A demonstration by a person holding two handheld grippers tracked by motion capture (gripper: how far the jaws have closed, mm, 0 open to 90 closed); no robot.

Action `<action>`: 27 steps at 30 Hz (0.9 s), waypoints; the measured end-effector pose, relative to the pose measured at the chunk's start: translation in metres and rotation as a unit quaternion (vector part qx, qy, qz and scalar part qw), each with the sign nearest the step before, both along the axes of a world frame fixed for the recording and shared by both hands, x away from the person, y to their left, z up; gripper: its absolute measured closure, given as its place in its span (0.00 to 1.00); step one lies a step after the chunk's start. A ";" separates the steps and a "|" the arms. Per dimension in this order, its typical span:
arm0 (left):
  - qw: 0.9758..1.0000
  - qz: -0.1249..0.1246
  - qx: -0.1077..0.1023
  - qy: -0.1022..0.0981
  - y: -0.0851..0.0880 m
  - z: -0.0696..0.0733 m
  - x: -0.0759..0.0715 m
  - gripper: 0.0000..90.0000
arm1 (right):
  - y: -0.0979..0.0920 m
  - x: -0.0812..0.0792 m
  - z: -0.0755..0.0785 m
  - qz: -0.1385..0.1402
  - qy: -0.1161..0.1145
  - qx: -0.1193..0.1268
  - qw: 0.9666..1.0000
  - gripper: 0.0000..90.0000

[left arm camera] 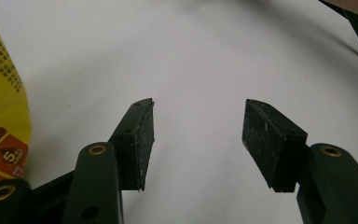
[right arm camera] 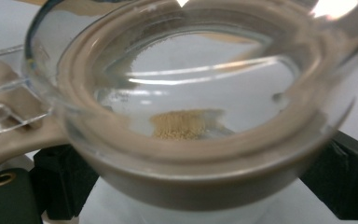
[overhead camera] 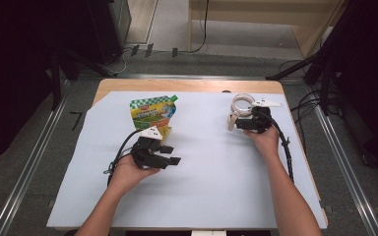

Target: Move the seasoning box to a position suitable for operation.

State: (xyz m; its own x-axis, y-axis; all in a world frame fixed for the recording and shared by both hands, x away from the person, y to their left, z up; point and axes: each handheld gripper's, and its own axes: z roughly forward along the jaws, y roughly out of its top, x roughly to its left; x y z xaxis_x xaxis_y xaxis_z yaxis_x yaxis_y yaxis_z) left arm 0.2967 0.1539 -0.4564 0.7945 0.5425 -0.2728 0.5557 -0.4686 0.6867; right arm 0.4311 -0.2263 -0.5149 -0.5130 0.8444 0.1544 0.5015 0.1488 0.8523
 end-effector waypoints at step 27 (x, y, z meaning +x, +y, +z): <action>1.000 -0.002 0.001 0.006 -0.002 -0.002 0.001 0.51 | 0.004 -0.015 0.021 0.009 -0.017 0.005 1.000 0.13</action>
